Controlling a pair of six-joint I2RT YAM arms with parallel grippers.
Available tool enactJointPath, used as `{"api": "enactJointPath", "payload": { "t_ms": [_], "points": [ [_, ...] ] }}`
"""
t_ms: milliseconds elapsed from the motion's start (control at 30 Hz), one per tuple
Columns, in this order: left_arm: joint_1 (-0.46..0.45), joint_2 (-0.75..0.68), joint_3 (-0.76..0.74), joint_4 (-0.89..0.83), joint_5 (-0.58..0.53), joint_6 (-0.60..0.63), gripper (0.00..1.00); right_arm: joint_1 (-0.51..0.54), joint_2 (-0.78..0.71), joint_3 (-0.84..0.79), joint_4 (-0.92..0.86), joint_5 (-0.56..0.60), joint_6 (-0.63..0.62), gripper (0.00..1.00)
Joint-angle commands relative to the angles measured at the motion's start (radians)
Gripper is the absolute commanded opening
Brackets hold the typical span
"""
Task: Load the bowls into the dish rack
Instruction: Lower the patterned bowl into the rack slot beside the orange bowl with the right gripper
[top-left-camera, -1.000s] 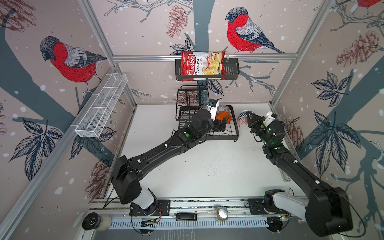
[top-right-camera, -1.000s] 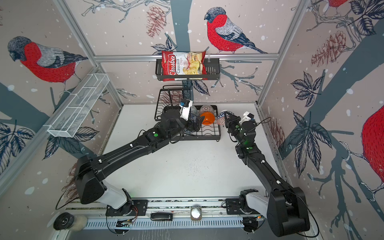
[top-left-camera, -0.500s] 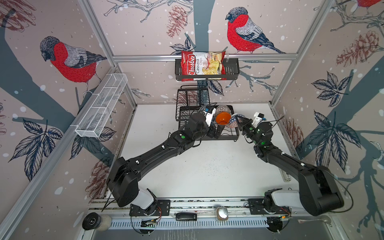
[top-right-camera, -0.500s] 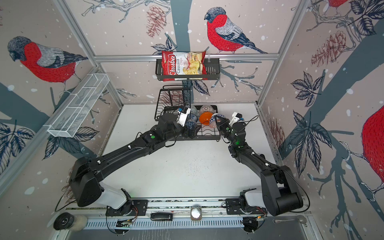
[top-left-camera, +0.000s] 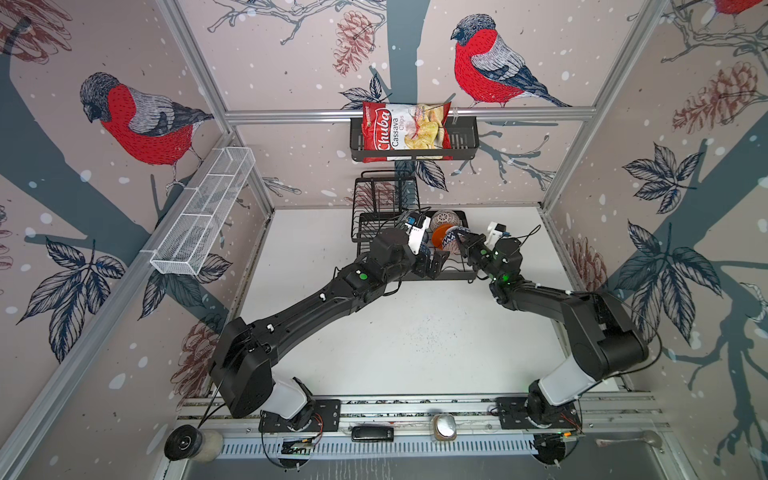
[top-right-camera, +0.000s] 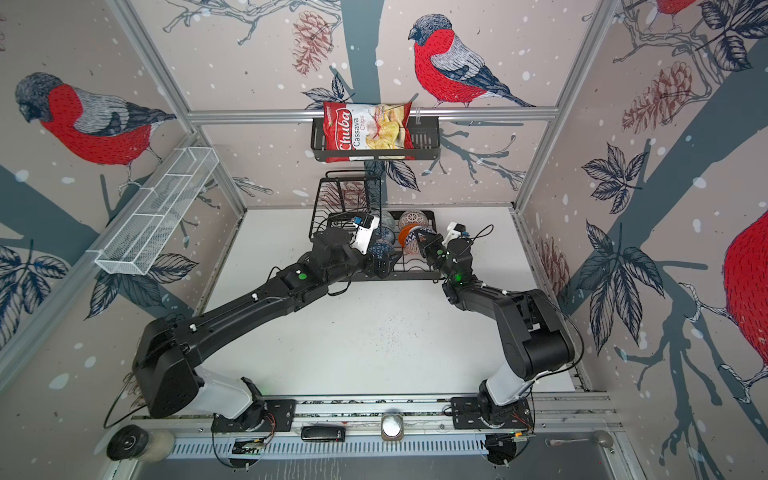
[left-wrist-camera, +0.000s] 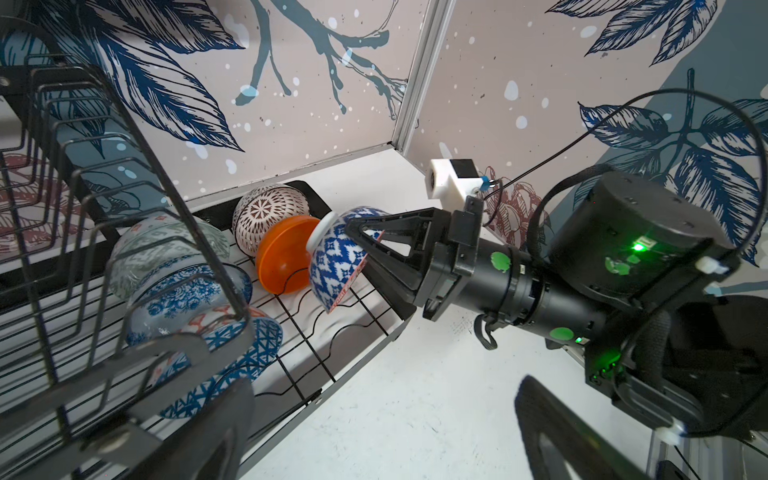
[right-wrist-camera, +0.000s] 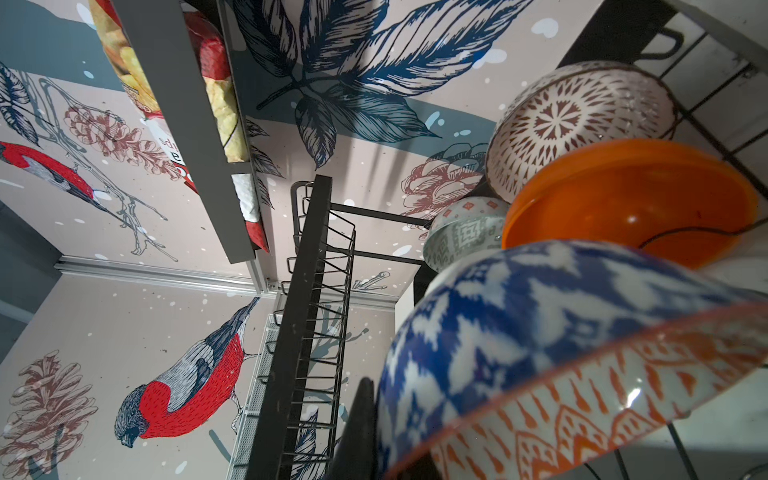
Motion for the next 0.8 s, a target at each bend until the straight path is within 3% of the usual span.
{"api": "enactJointPath", "payload": {
  "t_ms": [0,767],
  "points": [
    [-0.001,-0.002,0.000,0.033,0.005,-0.010,0.98,0.009,0.036,0.029,0.122,-0.007,0.028,0.00],
    [-0.001,0.006,0.000,0.029,0.005,-0.011,0.98,0.038,0.204,0.043,0.198,0.050,0.102,0.00]
  ]
}}
